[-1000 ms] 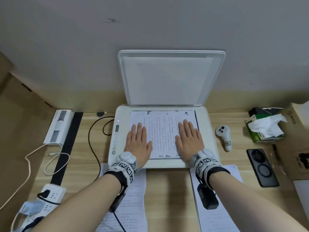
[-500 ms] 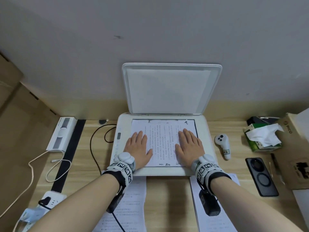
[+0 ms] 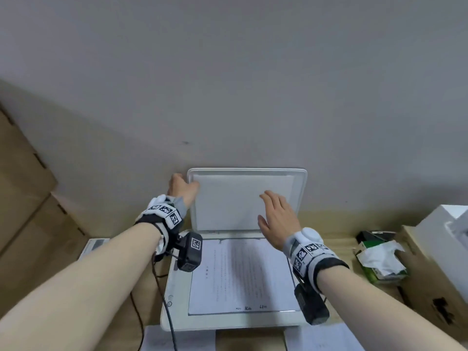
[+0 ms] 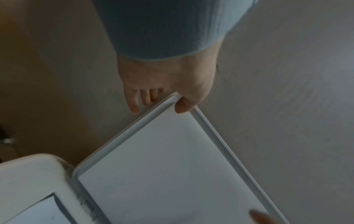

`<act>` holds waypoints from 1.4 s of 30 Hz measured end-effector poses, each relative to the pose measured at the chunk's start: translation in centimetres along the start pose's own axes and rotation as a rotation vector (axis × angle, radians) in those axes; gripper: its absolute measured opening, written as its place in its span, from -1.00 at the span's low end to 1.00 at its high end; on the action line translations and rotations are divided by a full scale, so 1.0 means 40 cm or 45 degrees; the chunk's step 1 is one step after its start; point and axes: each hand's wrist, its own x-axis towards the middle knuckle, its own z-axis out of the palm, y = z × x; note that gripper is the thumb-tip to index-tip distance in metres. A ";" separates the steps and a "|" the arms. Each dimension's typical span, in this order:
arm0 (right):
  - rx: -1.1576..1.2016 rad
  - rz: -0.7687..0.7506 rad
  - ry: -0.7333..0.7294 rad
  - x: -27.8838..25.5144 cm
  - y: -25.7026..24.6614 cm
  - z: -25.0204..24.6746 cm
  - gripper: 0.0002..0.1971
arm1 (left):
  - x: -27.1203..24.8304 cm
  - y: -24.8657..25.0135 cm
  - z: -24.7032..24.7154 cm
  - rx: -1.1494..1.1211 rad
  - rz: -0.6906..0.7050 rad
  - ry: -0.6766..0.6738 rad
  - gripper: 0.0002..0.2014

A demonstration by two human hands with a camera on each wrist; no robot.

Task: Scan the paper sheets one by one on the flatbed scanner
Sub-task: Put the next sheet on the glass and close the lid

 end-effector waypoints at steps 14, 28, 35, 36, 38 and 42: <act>-0.205 -0.019 -0.549 0.005 -0.162 -0.090 -0.60 | -0.169 -0.126 -0.113 0.431 0.376 -0.906 -0.89; 0.071 -0.251 -0.768 -0.287 -0.163 0.174 -0.08 | -0.361 -0.477 -0.013 1.230 0.725 -0.897 -0.03; 0.122 -0.171 -0.747 -0.377 -0.160 0.282 -0.13 | -0.425 -0.577 0.009 1.064 0.571 -0.867 -0.02; 0.127 -0.174 -0.719 -0.383 -0.157 0.285 -0.15 | -0.422 -0.573 0.008 1.055 0.574 -0.866 -0.05; 0.141 -0.202 -0.638 -0.383 -0.154 0.288 -0.24 | -0.412 -0.569 0.000 1.020 0.586 -0.878 -0.14; 0.106 -0.271 -0.510 -0.346 -0.155 0.293 -0.37 | -0.397 -0.569 -0.021 0.877 0.549 -0.741 -0.37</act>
